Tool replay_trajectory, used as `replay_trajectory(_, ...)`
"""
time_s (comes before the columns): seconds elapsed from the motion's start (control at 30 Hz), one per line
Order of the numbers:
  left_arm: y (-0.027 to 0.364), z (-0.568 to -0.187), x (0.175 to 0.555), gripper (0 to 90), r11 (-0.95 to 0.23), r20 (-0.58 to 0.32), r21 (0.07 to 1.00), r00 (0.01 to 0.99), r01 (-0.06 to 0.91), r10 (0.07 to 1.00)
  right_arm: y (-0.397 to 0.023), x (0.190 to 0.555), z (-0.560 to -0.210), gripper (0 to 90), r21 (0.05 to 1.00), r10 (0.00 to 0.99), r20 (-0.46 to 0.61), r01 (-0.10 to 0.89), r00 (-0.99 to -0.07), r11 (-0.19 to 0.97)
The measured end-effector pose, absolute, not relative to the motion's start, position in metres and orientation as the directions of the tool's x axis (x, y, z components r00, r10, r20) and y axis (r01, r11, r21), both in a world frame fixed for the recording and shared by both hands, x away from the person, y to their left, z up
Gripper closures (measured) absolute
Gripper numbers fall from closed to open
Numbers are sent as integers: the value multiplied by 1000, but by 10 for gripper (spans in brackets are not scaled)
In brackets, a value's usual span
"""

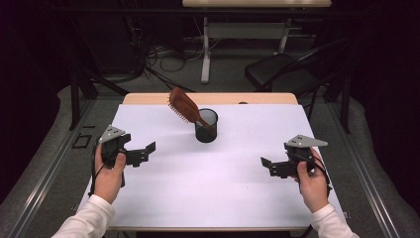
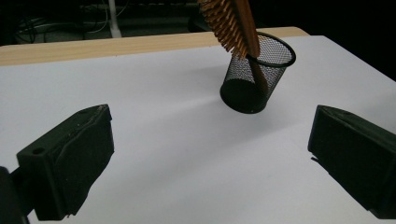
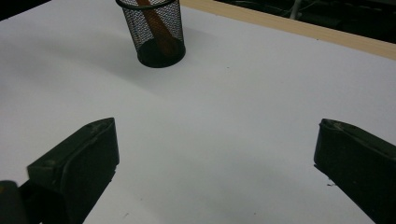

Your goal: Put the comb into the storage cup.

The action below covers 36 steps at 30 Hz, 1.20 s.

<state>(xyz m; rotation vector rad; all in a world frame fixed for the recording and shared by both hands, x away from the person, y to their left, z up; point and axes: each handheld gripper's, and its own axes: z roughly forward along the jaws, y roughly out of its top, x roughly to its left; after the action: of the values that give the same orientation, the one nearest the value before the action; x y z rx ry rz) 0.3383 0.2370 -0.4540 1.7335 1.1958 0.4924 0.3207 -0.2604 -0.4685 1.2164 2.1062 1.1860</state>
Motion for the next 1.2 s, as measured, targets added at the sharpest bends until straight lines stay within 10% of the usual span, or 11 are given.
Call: replay_trajectory(1.2,235,-490,319,6,-112,-136,874,460,473,877,-275,315,-493,0,850,880,79,493,-468,186)
